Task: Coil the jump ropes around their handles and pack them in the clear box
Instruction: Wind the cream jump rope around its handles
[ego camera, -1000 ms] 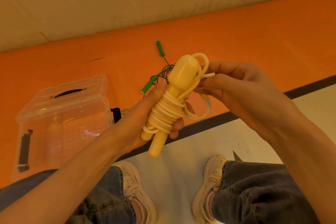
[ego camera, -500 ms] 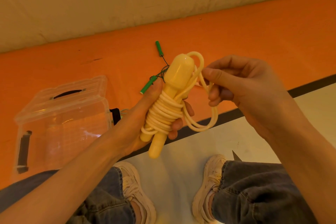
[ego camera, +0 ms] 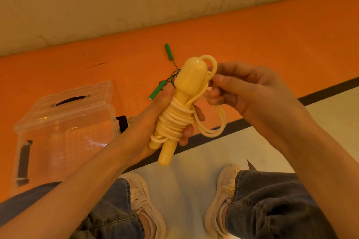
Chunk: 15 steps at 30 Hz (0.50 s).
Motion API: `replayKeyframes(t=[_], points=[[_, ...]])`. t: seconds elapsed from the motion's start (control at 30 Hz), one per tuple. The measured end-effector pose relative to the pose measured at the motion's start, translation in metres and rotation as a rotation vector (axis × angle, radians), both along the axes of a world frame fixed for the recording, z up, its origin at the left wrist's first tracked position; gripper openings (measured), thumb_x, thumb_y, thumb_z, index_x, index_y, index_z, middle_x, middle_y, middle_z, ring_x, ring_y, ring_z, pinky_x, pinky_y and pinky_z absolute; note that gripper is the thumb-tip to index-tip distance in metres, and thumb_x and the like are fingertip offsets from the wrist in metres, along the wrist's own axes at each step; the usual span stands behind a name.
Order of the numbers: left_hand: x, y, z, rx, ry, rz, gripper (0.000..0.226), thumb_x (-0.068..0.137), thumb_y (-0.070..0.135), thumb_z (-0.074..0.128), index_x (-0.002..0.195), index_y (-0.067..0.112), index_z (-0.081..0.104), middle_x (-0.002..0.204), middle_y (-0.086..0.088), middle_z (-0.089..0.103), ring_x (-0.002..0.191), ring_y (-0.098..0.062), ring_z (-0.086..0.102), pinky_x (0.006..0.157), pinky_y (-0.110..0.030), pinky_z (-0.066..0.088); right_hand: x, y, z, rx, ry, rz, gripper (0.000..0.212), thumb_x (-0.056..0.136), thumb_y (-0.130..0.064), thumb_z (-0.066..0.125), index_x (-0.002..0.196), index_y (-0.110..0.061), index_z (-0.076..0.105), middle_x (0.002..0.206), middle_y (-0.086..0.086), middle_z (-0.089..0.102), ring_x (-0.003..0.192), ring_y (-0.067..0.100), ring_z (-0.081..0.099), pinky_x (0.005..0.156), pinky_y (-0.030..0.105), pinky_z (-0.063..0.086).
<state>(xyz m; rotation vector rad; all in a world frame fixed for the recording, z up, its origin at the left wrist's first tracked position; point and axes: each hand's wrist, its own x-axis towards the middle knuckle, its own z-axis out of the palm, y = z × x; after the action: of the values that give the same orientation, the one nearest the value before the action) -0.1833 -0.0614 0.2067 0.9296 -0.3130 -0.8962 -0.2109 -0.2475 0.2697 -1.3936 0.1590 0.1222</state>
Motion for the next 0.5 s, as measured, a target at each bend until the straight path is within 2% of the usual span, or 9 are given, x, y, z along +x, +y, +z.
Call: replayKeyframes(t=[0.1, 0.17, 0.23, 0.37, 0.5], points=[[0.0007, 0.0004, 0.0017, 0.057, -0.026, 0.008, 0.063, 0.076, 0.069, 0.058, 0.099, 0.012, 0.069, 0.075, -0.007, 0.062, 0.059, -0.013, 0.056, 0.056, -0.025, 0.049, 0.0021, -0.0026, 0.0031, 0.083, 0.022, 0.026, 0.023, 0.078, -0.008, 0.061, 0.099, 0.000, 0.065, 0.081, 0.008, 0.069, 0.068, 0.015, 0.066, 0.064, 0.020, 0.054], [-0.0002, -0.0006, 0.0034, 0.080, -0.049, 0.011, 0.070, 0.077, 0.068, 0.053, 0.104, 0.004, 0.062, 0.072, -0.001, 0.065, 0.058, -0.012, 0.057, 0.055, -0.023, 0.050, 0.0016, -0.0015, 0.0037, 0.025, 0.019, 0.036, 0.035, 0.067, -0.022, 0.067, 0.097, -0.003, 0.067, 0.077, 0.006, 0.069, 0.068, 0.014, 0.066, 0.065, 0.019, 0.054], [-0.0018, -0.0013, 0.0042, 0.099, -0.084, 0.013, 0.074, 0.078, 0.066, 0.049, 0.109, -0.001, 0.052, 0.074, 0.003, 0.068, 0.058, -0.010, 0.058, 0.056, -0.022, 0.050, 0.0011, -0.0001, 0.0016, -0.049, 0.017, 0.032, 0.039, 0.066, -0.026, 0.067, 0.097, -0.002, 0.068, 0.074, 0.007, 0.068, 0.067, 0.013, 0.065, 0.064, 0.019, 0.054], [-0.0019, 0.0000, 0.0041, 0.113, -0.094, 0.004, 0.075, 0.076, 0.067, 0.054, 0.109, 0.000, 0.051, 0.076, 0.003, 0.069, 0.058, -0.010, 0.060, 0.055, -0.022, 0.051, 0.0022, -0.0021, 0.0001, -0.085, 0.027, 0.034, 0.029, 0.079, -0.015, 0.063, 0.100, 0.005, 0.067, 0.076, 0.012, 0.064, 0.065, 0.014, 0.062, 0.061, 0.019, 0.053], [-0.0050, 0.0003, 0.0030, 0.131, -0.101, 0.005, 0.076, 0.077, 0.065, 0.054, 0.111, -0.002, 0.048, 0.073, 0.002, 0.068, 0.059, -0.010, 0.059, 0.058, -0.022, 0.051, 0.0028, -0.0052, 0.0004, -0.302, 0.045, 0.066, 0.014, 0.086, -0.005, 0.060, 0.092, 0.002, 0.070, 0.075, 0.018, 0.067, 0.064, 0.017, 0.064, 0.063, 0.019, 0.055]])
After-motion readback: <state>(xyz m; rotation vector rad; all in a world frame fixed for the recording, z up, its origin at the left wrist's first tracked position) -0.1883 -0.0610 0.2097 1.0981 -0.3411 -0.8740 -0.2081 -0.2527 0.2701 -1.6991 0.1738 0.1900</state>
